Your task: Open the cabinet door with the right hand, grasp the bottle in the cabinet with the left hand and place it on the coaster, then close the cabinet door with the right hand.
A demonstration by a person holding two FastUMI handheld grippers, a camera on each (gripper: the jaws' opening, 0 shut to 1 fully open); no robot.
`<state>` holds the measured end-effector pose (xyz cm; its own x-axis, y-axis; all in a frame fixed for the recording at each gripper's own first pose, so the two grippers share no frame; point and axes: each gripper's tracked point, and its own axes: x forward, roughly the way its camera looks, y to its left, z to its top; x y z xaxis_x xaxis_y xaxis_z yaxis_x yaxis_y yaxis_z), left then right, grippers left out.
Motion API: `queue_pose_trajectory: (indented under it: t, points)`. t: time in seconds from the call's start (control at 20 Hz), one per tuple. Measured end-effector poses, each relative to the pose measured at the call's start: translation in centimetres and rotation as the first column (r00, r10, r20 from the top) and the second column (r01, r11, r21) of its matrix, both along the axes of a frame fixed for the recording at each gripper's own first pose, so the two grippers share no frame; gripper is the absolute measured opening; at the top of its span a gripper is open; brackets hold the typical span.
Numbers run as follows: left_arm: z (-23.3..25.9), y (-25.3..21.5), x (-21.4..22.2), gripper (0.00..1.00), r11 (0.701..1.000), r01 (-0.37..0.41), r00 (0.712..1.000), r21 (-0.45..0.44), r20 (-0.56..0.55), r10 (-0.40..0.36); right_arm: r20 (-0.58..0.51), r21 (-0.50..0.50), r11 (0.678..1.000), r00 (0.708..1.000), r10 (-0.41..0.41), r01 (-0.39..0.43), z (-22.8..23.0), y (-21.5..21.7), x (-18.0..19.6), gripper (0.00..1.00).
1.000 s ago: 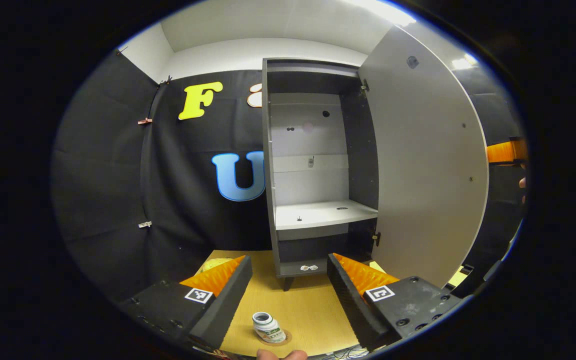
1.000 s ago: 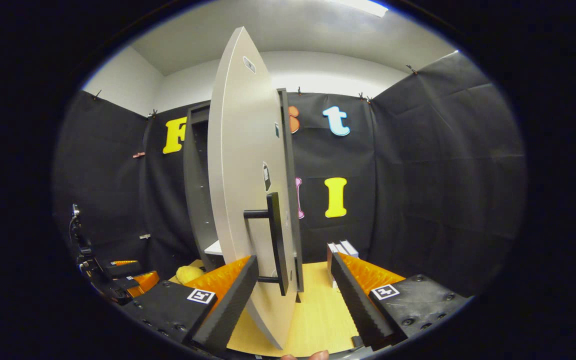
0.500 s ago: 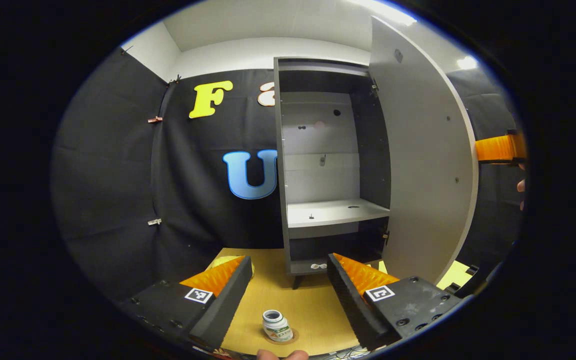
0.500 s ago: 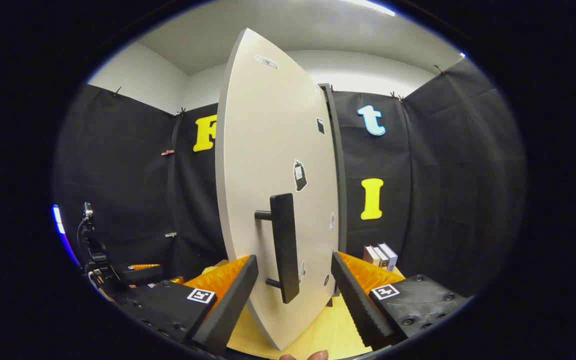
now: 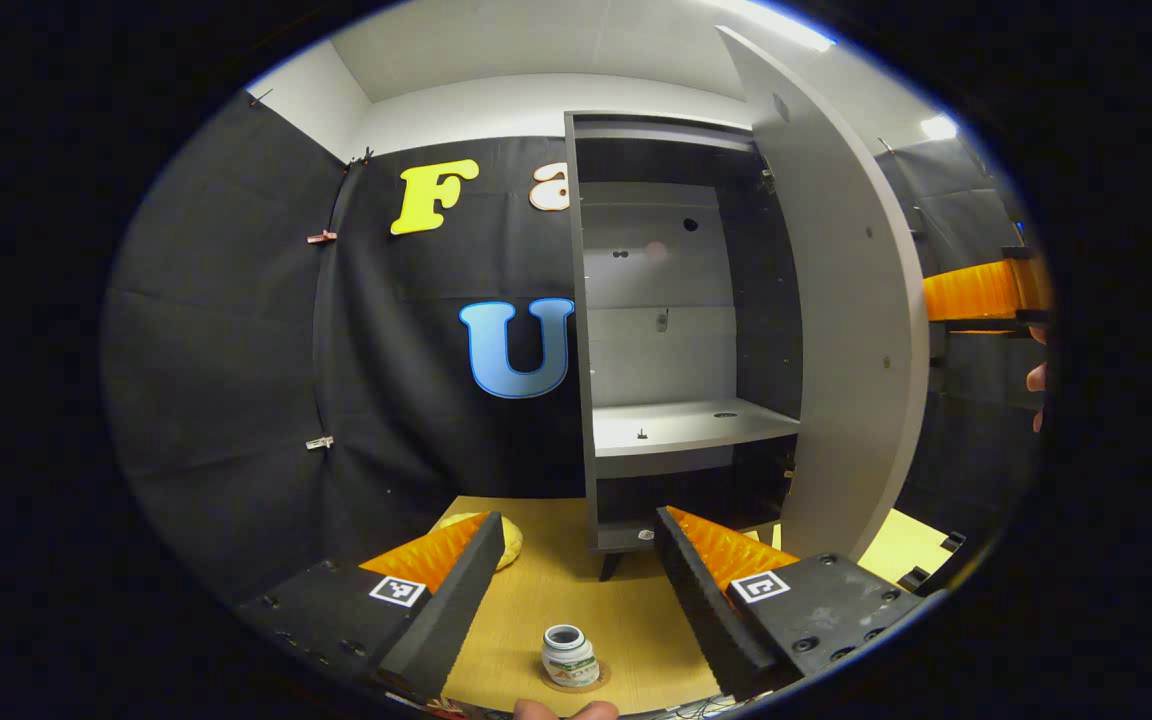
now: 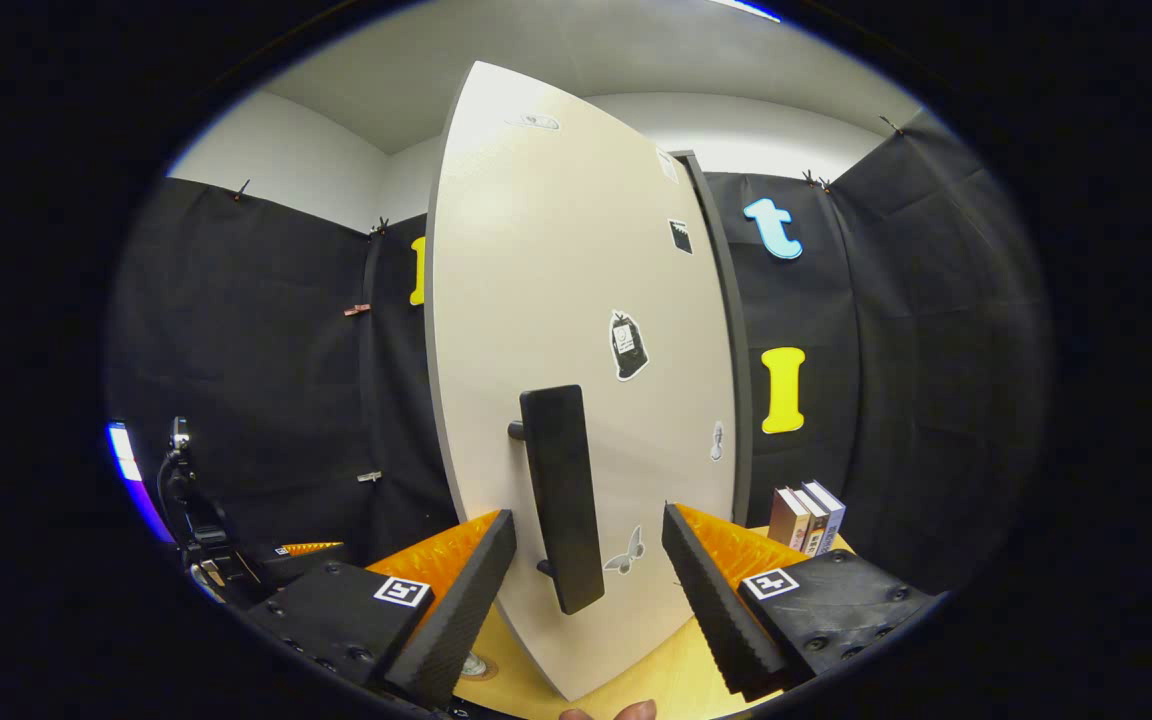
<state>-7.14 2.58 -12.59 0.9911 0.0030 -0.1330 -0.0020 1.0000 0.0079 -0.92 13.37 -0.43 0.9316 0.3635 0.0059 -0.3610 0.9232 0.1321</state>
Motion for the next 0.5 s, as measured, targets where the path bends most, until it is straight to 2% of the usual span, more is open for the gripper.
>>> queue_pose_trajectory:
  t: [0.3, 0.5]
  points:
    - [0.2, 1.6, 1.0, 0.94, 1.0, -0.012, 1.0, 0.008, 0.017, 0.012, 0.009, -0.024, 0.997, 0.997, 0.077, -0.077, -0.8, 4.7, 1.8, 0.98]
    - [-0.2, 2.9, 1.8, 0.95, 1.0, -0.028, 1.0, 0.007, 0.008, 0.028, 0.034, -0.019, 0.996, 0.996, 0.086, -0.085, -0.7, 6.9, 4.1, 0.98]
